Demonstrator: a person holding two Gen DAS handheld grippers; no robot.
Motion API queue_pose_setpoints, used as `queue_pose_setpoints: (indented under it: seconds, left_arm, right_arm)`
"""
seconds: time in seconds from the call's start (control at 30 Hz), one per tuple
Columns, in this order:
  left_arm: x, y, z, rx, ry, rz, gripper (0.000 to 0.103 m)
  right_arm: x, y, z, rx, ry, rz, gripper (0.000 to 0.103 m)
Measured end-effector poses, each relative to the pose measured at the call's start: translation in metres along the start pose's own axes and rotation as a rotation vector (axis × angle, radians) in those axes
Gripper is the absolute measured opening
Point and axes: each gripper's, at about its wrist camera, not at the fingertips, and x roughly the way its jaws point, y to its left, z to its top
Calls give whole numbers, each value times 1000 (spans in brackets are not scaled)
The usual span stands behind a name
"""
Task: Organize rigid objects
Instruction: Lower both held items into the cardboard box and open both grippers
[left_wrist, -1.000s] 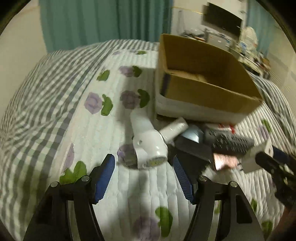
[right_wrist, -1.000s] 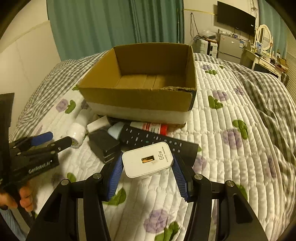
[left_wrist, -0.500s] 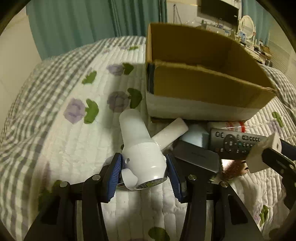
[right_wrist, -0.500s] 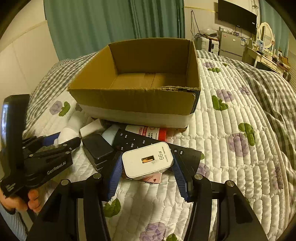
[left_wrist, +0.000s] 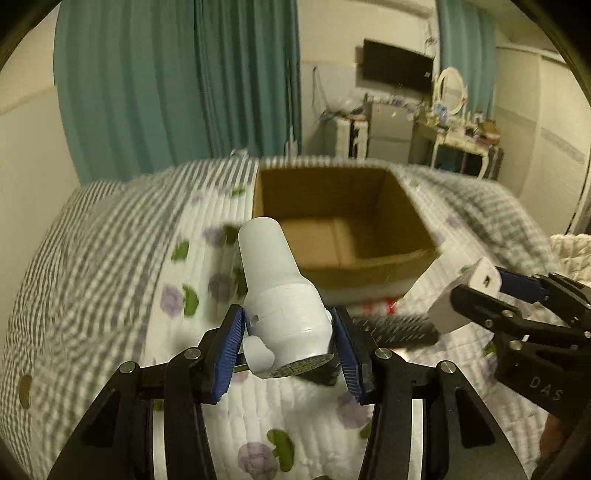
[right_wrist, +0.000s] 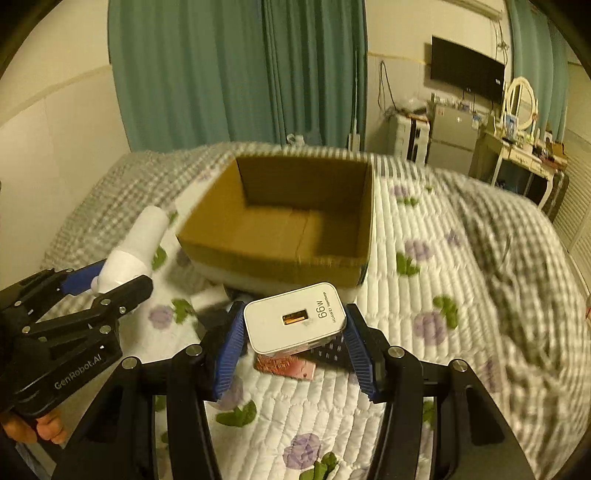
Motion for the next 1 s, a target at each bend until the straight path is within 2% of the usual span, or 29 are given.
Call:
queue_pose_setpoints:
  seconds: [0.1,0.23,0.33,0.47,0.6,0.77,0.9,1.0]
  left_arm:
    - [-16,-2,23,-1,-49,-35,49]
    - [-21,-4,62,16,-107,-41,49]
    - [-14,-4,87,22,-131,-50,49]
    - [21,-4,111,26,-124,-45,49]
    - [67,-9,109,61,-87,-45,49]
    - [130,-21,92,97,17,-56,49]
    - [159,-25,75,108,62,-61,50]
    - [163,-26,75,113,50,-64,57]
  right_arm:
    - [-21,2,21,-29,-54,-15,52]
    - [-39,3,57,-56,-122,-23,52]
    - [-36,-1,86,-55,-152,-18,52]
    - [-9,-9,115,-52,-155,-3,52]
    - [32,-19,124,-42,-117,2,52]
    - [86,-33,118,-39,-45,9,52]
    - [112,-42,104,-35,-12,21,52]
    - [122,-48,101,-31,-2,27,52]
